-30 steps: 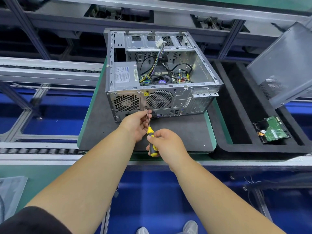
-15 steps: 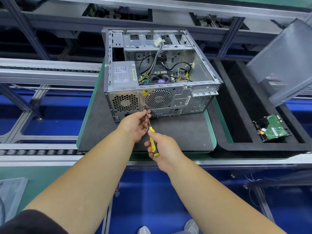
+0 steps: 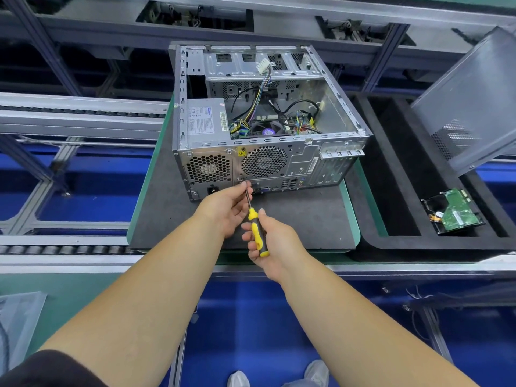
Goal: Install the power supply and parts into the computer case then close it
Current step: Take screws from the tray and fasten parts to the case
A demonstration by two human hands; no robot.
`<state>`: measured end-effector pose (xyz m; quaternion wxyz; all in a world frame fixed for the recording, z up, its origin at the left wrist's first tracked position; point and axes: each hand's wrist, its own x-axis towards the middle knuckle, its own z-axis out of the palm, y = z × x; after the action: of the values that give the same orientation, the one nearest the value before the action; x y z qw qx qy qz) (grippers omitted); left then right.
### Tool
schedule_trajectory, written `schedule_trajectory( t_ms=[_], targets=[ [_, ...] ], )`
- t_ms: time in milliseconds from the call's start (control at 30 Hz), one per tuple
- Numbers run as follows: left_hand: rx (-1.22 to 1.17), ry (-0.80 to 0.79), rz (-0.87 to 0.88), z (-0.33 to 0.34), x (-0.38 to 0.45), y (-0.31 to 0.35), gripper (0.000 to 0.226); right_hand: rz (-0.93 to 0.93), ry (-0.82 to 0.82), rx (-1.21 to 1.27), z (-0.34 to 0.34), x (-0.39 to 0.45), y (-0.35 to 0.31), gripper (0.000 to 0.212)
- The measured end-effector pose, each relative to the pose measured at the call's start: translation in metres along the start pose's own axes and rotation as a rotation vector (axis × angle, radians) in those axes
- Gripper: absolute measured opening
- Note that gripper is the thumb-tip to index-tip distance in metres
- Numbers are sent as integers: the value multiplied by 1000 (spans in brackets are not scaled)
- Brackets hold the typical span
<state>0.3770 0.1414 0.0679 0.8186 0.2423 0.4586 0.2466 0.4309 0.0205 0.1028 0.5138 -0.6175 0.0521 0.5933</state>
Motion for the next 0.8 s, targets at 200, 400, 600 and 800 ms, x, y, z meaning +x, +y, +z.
schedule_trajectory(
  t_ms=[200, 400, 600, 800],
  targets=[
    [9, -38, 5, -2, -2, -1, 14, -62, 29, -66, 2, -1, 1, 22],
    [64, -63, 9, -7, -5, -2, 15, -12, 21, -97, 4, -2, -2, 40],
    [39, -15, 16, -3, -5, -2, 10, 32, -67, 22, 3, 0, -1, 45],
    [23, -5, 12, -2, -3, -1, 7, -86, 19, -42, 4, 0, 1, 21]
  ],
)
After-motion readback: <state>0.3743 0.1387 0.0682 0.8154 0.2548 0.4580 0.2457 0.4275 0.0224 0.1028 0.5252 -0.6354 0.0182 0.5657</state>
